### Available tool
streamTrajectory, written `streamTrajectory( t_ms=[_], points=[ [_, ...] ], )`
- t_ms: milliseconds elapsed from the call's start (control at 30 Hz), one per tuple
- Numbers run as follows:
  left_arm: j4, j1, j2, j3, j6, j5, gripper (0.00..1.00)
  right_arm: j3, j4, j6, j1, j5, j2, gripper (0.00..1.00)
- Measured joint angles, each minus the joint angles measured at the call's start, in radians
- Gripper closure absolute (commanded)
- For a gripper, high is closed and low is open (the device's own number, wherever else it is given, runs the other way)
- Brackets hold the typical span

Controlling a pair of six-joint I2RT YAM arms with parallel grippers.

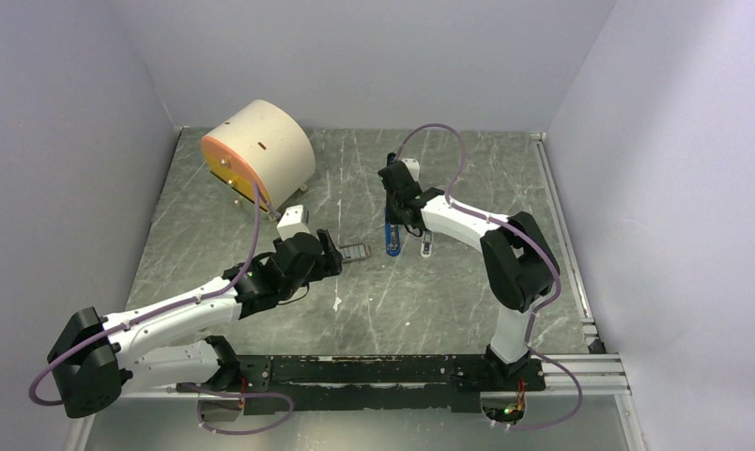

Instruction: Load the staples into the stapler

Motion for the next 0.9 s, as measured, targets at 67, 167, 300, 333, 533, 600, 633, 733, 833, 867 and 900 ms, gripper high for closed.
streamTrajectory(
  t_ms=[67,167,300,333,533,600,633,733,833,867,900],
  points=[
    [0.000,0.000,0.000,0.000,-0.001,0.000,0.23,0.001,0.000,-0.001,0.000,-0.001,0.003,0.77],
    [0.000,0.000,0.000,-0.002,-0.002,0.001,0.23,0.001,0.000,-0.005,0.000,-0.002,0.006,0.77],
    [0.001,0.000,0.005,-0.002,-0.005,0.003,0.23,0.001,0.003,-0.011,0.000,-0.003,0.008,0.77],
    [0.001,0.000,0.005,-0.002,-0.005,0.003,0.23,0.001,0.005,-0.013,0.000,-0.003,0.008,0.77],
    [0.002,0.000,0.009,-0.003,-0.006,0.006,0.23,0.001,0.014,-0.019,0.000,-0.015,0.010,0.77],
    [0.002,0.000,0.009,-0.004,-0.006,0.010,0.23,0.001,0.020,-0.023,0.000,-0.017,0.010,0.77],
    [0.003,0.000,0.009,-0.004,-0.006,0.013,0.23,0.001,0.022,-0.024,0.000,-0.017,0.010,0.77],
    [0.011,0.000,0.009,-0.010,-0.006,0.015,0.23,0.001,0.023,-0.028,0.000,-0.017,0.010,0.77],
    [0.014,0.000,0.008,-0.011,-0.006,0.017,0.23,0.001,0.023,-0.031,0.000,-0.016,0.010,0.77],
    [0.015,0.000,0.008,-0.011,-0.006,0.018,0.23,0.001,0.023,-0.032,0.000,-0.016,0.010,0.77],
    [0.016,0.000,0.008,-0.011,-0.006,0.019,0.23,0.000,0.023,-0.033,0.000,-0.016,0.010,0.77]
  ],
)
